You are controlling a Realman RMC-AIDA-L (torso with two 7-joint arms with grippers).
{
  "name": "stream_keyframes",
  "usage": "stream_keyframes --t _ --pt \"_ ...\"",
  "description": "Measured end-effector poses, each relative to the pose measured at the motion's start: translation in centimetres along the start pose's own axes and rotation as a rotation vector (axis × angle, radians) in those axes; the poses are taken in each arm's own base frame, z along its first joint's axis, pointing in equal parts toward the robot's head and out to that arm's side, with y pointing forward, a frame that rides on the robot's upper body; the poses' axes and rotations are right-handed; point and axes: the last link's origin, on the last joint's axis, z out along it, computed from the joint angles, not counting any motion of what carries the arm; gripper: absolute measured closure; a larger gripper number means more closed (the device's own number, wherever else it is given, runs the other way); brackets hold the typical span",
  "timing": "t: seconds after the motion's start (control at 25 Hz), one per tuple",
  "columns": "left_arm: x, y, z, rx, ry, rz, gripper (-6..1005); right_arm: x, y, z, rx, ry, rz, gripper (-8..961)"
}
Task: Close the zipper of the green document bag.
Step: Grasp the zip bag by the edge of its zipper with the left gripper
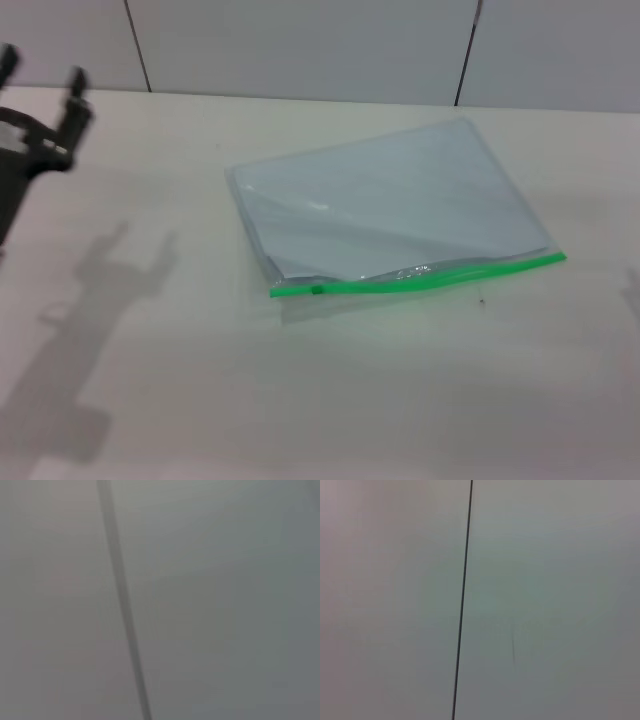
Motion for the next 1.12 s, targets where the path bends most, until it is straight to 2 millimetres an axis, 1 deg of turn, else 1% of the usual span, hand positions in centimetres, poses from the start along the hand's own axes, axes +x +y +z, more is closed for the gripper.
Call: stream_keyframes --t 0.16,0.24,0.4,0.52,0.68,0.92,1.04,1.12 --pt "-0.1 2.7 0.0 -0.177 0.004 0.155 310 0.0 0.0 0.0 0.001 -0.001 0.0 98" --pt "-0.4 4.4 -0.3 -0.299 0.008 0.227 311 0.0 0.0 0.1 -0.002 -0.002 0.0 99" --pt "-1.1 7.2 -1.7 -0.511 0.008 0.331 311 0.0 0.1 0.2 -0.005 -0.004 0.002 101" --pt "-1.8 8.5 -2.9 -0.616 -0.015 0.378 311 0.0 0.1 0.2 -0.005 -0.004 0.002 103" --pt "-2.7 9.2 -3.7 -0.686 -0.056 0.42 312 0.0 0.1 0.2 -0.005 -0.004 0.002 106" --pt "-3.4 9.9 -4.5 -0.77 -0.067 0.492 312 0.0 0.1 0.2 -0.005 -0.004 0.002 110" --pt "-3.8 10.0 -4.5 -0.783 -0.082 0.525 312 0.0 0.1 0.2 -0.005 -0.004 0.002 111" --pt "-3.9 10.0 -4.2 -0.779 -0.086 0.549 313 0.0 0.1 0.3 -0.005 -0.005 0.002 113"
